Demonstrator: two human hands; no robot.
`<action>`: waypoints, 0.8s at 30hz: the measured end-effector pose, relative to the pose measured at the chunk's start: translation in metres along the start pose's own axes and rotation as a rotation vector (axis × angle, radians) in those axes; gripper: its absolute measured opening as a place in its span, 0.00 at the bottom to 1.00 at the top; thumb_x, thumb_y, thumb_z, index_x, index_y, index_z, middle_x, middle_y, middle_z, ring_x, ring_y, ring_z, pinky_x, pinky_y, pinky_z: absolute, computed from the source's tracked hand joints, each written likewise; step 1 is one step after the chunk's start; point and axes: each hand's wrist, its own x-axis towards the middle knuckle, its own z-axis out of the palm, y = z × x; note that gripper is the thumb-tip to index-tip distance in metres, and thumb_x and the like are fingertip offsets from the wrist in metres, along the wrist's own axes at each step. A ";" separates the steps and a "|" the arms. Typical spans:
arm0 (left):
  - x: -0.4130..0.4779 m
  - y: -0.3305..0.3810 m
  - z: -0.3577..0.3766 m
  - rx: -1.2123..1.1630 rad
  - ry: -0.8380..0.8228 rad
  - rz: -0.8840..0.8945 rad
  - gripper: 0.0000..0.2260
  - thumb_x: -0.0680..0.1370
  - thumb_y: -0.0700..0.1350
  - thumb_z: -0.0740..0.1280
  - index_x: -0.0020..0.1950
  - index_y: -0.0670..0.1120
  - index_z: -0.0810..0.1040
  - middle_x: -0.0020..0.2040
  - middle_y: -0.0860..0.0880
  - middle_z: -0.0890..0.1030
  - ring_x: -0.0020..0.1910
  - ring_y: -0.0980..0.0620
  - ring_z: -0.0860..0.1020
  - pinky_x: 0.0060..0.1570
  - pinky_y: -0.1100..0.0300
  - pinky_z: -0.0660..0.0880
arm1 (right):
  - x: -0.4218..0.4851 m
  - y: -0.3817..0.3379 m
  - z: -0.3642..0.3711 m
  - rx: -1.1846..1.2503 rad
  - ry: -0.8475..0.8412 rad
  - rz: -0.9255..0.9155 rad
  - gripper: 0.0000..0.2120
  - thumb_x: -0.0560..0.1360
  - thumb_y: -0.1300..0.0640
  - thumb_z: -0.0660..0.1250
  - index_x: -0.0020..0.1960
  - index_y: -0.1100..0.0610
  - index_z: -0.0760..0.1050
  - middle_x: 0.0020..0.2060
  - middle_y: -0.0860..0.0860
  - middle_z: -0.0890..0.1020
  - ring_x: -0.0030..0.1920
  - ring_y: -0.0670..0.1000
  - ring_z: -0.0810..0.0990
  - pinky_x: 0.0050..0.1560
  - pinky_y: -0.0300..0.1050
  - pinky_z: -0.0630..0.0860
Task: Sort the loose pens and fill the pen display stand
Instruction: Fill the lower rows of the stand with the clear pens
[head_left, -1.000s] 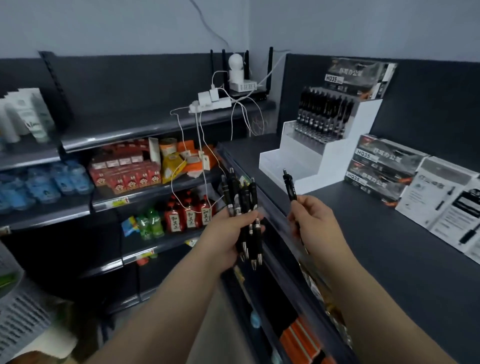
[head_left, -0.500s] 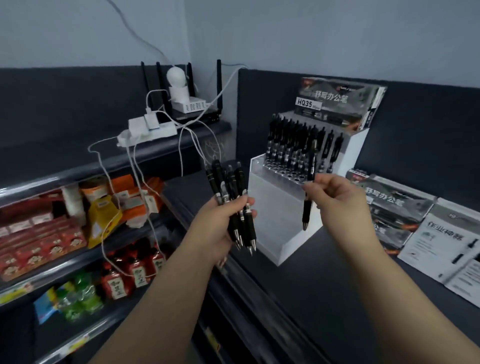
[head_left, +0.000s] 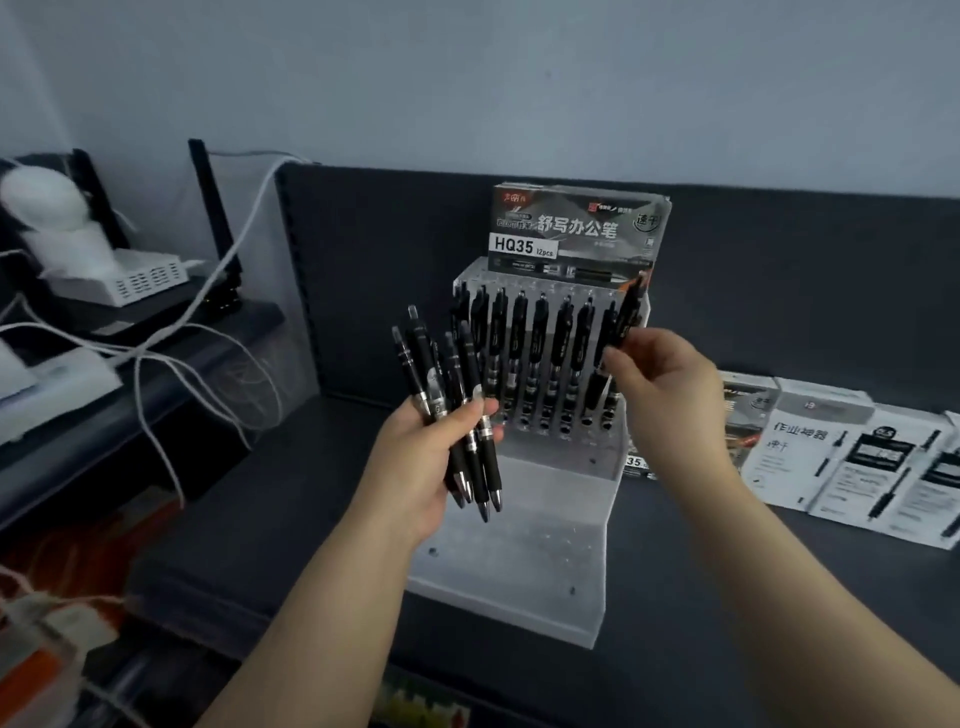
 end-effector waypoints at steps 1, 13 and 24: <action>0.003 0.001 -0.003 0.003 -0.022 -0.013 0.06 0.75 0.38 0.67 0.50 0.46 0.79 0.43 0.49 0.85 0.40 0.51 0.83 0.42 0.56 0.75 | -0.001 0.002 0.004 -0.039 0.012 0.010 0.07 0.75 0.56 0.68 0.53 0.55 0.78 0.37 0.41 0.79 0.37 0.38 0.76 0.32 0.22 0.68; 0.017 -0.003 -0.014 0.005 -0.184 -0.091 0.07 0.75 0.40 0.68 0.52 0.46 0.79 0.45 0.49 0.85 0.41 0.50 0.83 0.39 0.56 0.77 | -0.015 0.001 0.022 -0.430 0.031 0.022 0.09 0.77 0.57 0.63 0.53 0.60 0.78 0.34 0.50 0.77 0.38 0.52 0.77 0.37 0.41 0.68; 0.007 -0.005 0.003 -0.053 -0.268 -0.120 0.06 0.75 0.38 0.68 0.49 0.46 0.82 0.47 0.46 0.85 0.48 0.47 0.83 0.46 0.55 0.78 | -0.068 -0.026 0.027 -0.055 -0.332 0.134 0.05 0.71 0.55 0.72 0.43 0.49 0.77 0.32 0.44 0.78 0.29 0.38 0.73 0.32 0.29 0.70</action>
